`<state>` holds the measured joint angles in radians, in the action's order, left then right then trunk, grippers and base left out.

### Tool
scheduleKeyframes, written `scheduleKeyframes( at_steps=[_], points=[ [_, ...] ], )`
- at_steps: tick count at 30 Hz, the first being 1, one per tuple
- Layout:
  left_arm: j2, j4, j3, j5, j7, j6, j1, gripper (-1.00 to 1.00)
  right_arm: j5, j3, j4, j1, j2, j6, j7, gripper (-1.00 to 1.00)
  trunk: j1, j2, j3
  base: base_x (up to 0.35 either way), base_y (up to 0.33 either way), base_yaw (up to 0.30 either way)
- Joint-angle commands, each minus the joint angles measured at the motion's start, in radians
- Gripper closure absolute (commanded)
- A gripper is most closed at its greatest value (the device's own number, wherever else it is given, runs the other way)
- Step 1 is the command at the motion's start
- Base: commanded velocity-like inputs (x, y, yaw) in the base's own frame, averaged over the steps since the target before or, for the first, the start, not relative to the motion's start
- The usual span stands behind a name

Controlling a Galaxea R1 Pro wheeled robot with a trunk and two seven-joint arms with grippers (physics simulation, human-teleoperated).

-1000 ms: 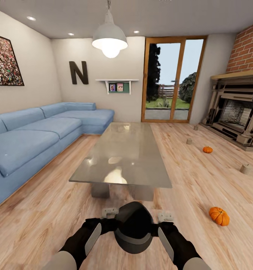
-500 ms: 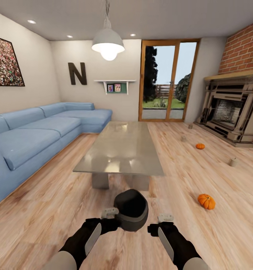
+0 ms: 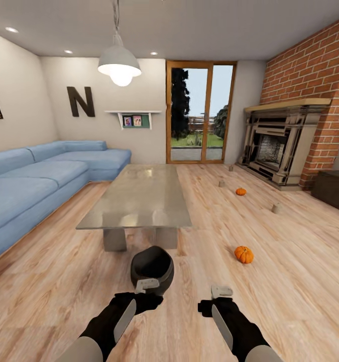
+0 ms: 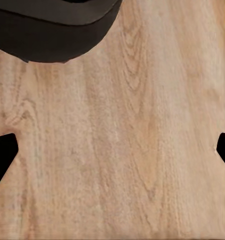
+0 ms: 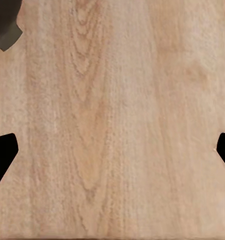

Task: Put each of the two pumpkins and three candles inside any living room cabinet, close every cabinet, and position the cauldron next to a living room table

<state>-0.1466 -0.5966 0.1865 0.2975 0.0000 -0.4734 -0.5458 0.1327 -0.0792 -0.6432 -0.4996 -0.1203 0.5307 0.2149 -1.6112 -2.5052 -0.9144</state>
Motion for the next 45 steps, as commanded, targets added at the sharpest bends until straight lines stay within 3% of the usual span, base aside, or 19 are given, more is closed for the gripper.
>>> scheduleKeyframes(
  at_steps=[1, 29, 32, 36, 39, 45],
  points=[
    [0.000, -0.002, 0.001, 0.002, 0.000, -0.005, 0.000, -1.00, 0.010, -0.005, -0.001, 0.000, 0.001, 0.003, 0.009, -1.00, 0.000, 0.000, 0.000, -0.055, -0.270, -0.232],
    [-0.002, -0.001, 0.004, -0.004, 0.000, -0.006, 0.000, -1.00, 0.016, 0.007, -0.010, 0.000, 0.008, 0.006, 0.005, -1.00, 0.000, 0.000, 0.031, 0.026, -0.283, -0.236],
    [-0.003, -0.002, 0.004, -0.004, -0.001, -0.007, 0.000, -1.00, 0.053, 0.011, -0.038, 0.000, 0.009, 0.012, -0.017, -1.00, 0.000, 0.000, 0.035, 0.137, -0.271, -0.237],
    [-0.002, -0.002, 0.004, -0.004, -0.001, -0.007, 0.000, -1.00, 0.154, 0.012, -0.054, 0.000, 0.021, 0.013, -0.042, -1.00, 0.000, 0.000, 0.039, 0.141, -0.269, -0.238],
    [-0.003, -0.002, 0.004, -0.004, -0.001, -0.007, 0.000, -1.00, 0.201, 0.012, -0.057, 0.000, 0.038, 0.013, -0.047, -1.00, 0.000, 0.000, 0.042, 0.142, -0.269, -0.238],
    [0.000, -0.003, 0.005, -0.004, -0.001, -0.007, 0.000, -1.00, 0.228, 0.013, -0.058, 0.000, 0.042, 0.013, -0.046, -1.00, 0.000, 0.000, 0.049, 0.142, -0.268, -0.238]
  ],
)
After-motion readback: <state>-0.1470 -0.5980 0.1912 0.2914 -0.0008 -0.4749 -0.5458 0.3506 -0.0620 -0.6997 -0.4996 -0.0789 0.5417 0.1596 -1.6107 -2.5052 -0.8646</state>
